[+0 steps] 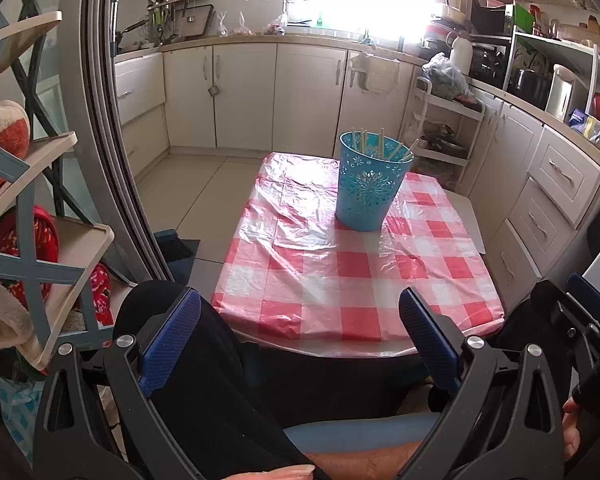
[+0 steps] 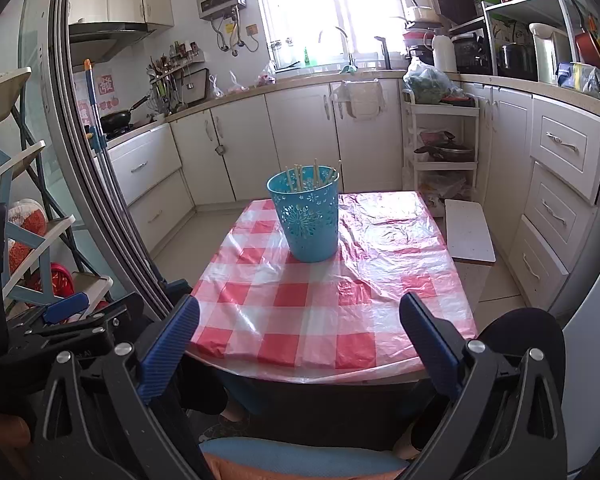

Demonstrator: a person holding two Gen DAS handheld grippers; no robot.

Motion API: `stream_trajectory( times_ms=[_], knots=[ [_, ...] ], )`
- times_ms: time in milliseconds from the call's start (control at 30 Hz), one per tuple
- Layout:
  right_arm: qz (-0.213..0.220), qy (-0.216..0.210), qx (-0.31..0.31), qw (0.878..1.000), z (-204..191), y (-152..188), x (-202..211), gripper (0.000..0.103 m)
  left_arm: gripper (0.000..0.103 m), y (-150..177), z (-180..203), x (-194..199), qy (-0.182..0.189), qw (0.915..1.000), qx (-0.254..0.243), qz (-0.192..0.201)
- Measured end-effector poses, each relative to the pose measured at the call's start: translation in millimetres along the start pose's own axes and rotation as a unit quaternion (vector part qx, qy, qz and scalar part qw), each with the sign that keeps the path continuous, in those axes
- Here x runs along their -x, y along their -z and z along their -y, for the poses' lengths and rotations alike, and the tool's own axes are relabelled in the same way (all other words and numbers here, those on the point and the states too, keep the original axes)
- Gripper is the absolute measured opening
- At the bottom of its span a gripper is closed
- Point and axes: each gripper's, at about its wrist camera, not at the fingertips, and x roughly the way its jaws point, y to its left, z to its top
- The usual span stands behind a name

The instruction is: Organize utensils

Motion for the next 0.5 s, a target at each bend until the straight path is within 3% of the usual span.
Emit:
stream_trajectory(
  times_ms=[500],
  knots=[
    [-0.005,-0.001,0.0,1.0,-0.5,2.2,-2.0,0.096,0.096,1.8,3.0,-1.6,0.001,1.0,-0.007,-0.005]
  ],
)
